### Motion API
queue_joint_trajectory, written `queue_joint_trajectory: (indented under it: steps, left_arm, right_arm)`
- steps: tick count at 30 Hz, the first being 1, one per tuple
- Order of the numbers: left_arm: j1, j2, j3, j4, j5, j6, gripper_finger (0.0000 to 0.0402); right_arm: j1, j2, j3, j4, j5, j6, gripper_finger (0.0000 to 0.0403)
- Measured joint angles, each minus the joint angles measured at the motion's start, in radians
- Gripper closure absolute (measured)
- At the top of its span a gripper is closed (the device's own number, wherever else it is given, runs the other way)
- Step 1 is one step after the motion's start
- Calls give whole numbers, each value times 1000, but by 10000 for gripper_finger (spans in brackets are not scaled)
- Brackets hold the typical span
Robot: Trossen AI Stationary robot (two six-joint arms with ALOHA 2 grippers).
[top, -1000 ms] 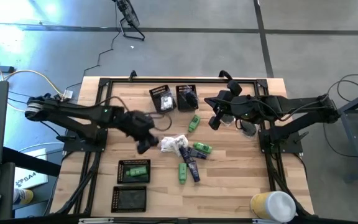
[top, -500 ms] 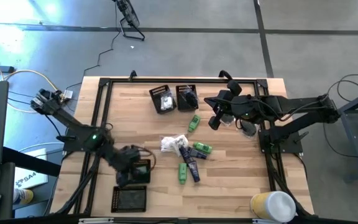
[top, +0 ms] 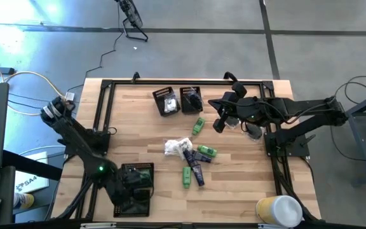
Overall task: Pick & Place Travel size toiletries
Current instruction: Put the dark blue shave cream into the bottom left basket
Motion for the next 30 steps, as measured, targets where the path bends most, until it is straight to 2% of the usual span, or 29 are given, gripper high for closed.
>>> queue_joint_trajectory:
  steps: [9,14,30]
  left_arm:
    - [-13,133,0,174,53,0,261]
    - [-13,164,1,237,61,-8,261]
    - [-13,166,1,223,64,-4,261]
  right_arm:
    - [0,0,0,0,0,0,400]
    - [0,0,0,-7,0,-1,400]
    - [0,0,0,-8,-1,-1,400]
